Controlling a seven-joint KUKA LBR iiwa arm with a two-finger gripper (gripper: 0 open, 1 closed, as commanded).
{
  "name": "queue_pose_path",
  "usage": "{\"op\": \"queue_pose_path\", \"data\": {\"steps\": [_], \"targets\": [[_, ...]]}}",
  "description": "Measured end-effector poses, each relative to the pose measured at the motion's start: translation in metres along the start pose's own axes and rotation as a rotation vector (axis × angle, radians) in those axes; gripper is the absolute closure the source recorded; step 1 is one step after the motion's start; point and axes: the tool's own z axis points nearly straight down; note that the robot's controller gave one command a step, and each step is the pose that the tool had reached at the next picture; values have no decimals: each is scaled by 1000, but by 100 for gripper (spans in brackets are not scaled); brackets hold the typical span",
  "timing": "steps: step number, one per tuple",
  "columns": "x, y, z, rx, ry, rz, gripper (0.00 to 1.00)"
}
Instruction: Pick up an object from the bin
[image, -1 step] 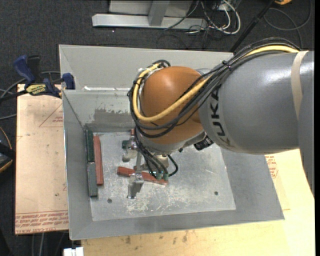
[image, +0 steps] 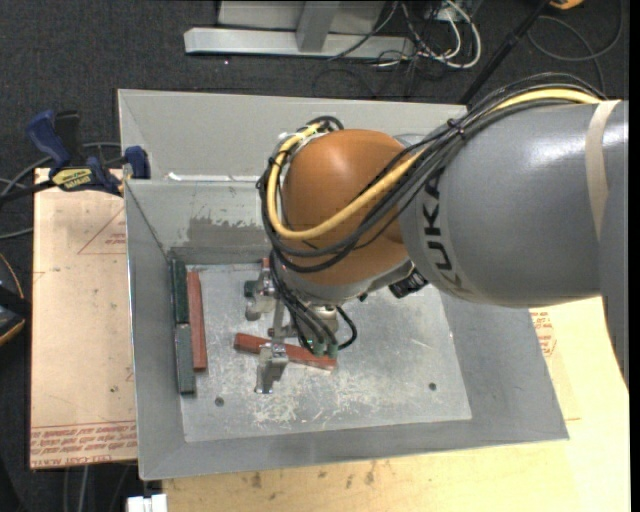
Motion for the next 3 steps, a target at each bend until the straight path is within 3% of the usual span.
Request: {"op": "queue_pose_path", "data": {"steps": [1,2,3], "targets": [[-32,-48,113,0,0,-81,100],[-32,-48,113,0,1,-81,0],[-32,-48,113,0,1,-81,0]]}}
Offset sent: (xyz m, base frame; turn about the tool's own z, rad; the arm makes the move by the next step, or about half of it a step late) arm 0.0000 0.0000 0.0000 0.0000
